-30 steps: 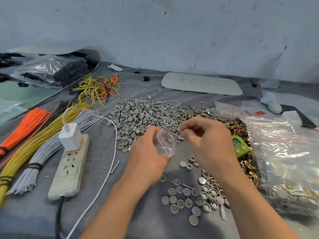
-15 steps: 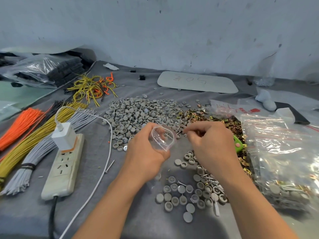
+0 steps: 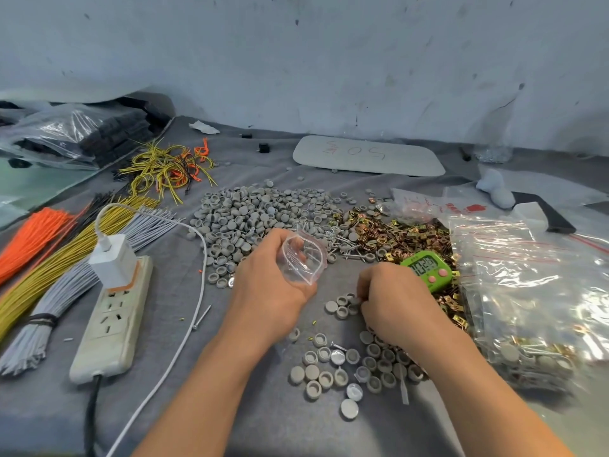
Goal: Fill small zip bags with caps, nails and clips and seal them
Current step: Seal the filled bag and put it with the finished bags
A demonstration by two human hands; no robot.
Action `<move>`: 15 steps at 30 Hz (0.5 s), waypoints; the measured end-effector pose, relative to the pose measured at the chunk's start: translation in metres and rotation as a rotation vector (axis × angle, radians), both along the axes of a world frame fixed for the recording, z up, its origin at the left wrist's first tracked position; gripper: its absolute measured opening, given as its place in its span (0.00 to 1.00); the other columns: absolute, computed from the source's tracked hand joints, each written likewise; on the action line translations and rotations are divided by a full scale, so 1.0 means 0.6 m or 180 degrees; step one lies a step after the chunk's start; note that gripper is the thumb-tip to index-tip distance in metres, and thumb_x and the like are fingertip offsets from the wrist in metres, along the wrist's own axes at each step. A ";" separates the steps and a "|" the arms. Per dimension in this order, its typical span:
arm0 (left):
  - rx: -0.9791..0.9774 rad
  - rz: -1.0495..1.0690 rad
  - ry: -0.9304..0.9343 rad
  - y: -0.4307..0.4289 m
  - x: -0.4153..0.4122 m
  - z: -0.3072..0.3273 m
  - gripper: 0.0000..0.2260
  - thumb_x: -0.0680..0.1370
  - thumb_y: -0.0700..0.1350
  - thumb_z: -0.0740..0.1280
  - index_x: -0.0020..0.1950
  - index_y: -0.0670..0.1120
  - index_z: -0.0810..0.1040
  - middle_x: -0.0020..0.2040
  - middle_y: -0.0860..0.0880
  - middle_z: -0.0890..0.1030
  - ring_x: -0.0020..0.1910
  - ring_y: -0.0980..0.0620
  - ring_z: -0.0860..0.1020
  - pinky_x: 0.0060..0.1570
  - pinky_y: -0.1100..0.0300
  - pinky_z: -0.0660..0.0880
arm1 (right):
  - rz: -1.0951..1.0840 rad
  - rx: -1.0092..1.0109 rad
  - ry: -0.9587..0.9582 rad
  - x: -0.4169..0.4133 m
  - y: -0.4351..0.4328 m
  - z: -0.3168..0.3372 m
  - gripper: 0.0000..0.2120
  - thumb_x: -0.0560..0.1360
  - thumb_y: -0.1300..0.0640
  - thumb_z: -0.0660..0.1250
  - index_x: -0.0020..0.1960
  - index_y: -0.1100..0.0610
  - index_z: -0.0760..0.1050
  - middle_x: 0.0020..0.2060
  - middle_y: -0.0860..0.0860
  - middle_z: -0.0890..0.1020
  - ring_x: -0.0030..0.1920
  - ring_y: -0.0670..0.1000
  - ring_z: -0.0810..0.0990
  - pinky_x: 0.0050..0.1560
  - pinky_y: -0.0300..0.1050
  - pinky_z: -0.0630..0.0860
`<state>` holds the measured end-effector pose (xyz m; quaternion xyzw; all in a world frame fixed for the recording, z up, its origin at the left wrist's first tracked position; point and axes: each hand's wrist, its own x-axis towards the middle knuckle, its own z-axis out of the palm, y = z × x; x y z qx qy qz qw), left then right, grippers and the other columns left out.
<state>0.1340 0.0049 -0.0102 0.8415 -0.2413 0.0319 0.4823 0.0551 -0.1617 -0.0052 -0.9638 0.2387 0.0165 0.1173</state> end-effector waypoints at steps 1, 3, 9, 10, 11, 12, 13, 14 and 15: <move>0.0026 -0.0004 0.0007 0.000 -0.001 0.000 0.20 0.67 0.42 0.79 0.50 0.60 0.75 0.43 0.65 0.80 0.42 0.66 0.77 0.34 0.73 0.68 | 0.0007 0.0008 -0.0003 -0.003 0.001 0.001 0.07 0.72 0.62 0.69 0.46 0.52 0.83 0.44 0.52 0.84 0.45 0.57 0.82 0.42 0.48 0.81; 0.0055 -0.0017 0.0005 -0.002 -0.003 -0.001 0.20 0.67 0.43 0.78 0.51 0.60 0.75 0.45 0.67 0.79 0.43 0.65 0.77 0.34 0.72 0.69 | 0.0039 -0.0023 0.0033 -0.006 0.002 -0.001 0.07 0.72 0.62 0.68 0.44 0.51 0.82 0.42 0.51 0.83 0.42 0.57 0.81 0.39 0.47 0.80; 0.0029 0.0095 0.0009 -0.002 0.002 0.001 0.19 0.67 0.41 0.78 0.49 0.59 0.76 0.45 0.69 0.79 0.42 0.68 0.77 0.35 0.75 0.68 | 0.0009 0.0681 -0.0582 -0.006 -0.005 -0.006 0.09 0.81 0.55 0.66 0.56 0.48 0.84 0.51 0.50 0.86 0.46 0.51 0.84 0.47 0.47 0.82; 0.0027 0.0108 0.0031 -0.001 0.003 0.002 0.19 0.68 0.40 0.78 0.48 0.59 0.76 0.45 0.70 0.79 0.41 0.69 0.77 0.35 0.76 0.68 | -0.0053 0.0698 -0.0622 -0.008 -0.011 -0.005 0.12 0.82 0.58 0.64 0.59 0.48 0.83 0.54 0.51 0.86 0.48 0.52 0.84 0.49 0.48 0.82; 0.0043 0.0124 0.0040 -0.001 0.003 0.002 0.19 0.68 0.40 0.78 0.48 0.60 0.76 0.45 0.71 0.78 0.41 0.70 0.77 0.35 0.77 0.68 | -0.0121 0.0654 -0.0583 -0.011 -0.019 -0.006 0.15 0.81 0.62 0.63 0.62 0.47 0.82 0.57 0.52 0.85 0.51 0.54 0.84 0.50 0.49 0.82; 0.0074 0.0149 0.0035 -0.001 0.002 0.002 0.19 0.68 0.40 0.78 0.49 0.60 0.75 0.45 0.71 0.78 0.42 0.70 0.76 0.35 0.77 0.68 | -0.0176 0.0607 -0.0501 -0.014 -0.026 -0.008 0.19 0.81 0.65 0.63 0.64 0.47 0.81 0.58 0.54 0.84 0.51 0.55 0.84 0.50 0.50 0.82; 0.0103 0.0185 0.0023 -0.001 0.003 0.001 0.19 0.68 0.41 0.78 0.49 0.60 0.75 0.45 0.70 0.78 0.42 0.70 0.76 0.35 0.76 0.68 | -0.0197 0.0591 -0.0413 -0.015 -0.030 -0.011 0.21 0.80 0.66 0.62 0.66 0.47 0.79 0.58 0.55 0.84 0.51 0.55 0.84 0.49 0.49 0.82; 0.0125 0.0229 0.0014 -0.001 0.003 0.000 0.18 0.68 0.42 0.78 0.49 0.60 0.75 0.43 0.68 0.79 0.42 0.68 0.77 0.33 0.73 0.69 | -0.0187 0.0595 -0.0353 -0.016 -0.032 -0.014 0.23 0.80 0.67 0.63 0.69 0.47 0.78 0.59 0.55 0.84 0.50 0.56 0.84 0.48 0.49 0.82; 0.0146 0.0284 0.0013 -0.002 0.003 -0.001 0.18 0.69 0.42 0.78 0.50 0.60 0.75 0.41 0.64 0.80 0.40 0.65 0.77 0.32 0.70 0.68 | -0.0164 0.0606 -0.0328 -0.015 -0.031 -0.018 0.25 0.79 0.68 0.62 0.71 0.47 0.76 0.61 0.56 0.83 0.52 0.57 0.83 0.50 0.50 0.81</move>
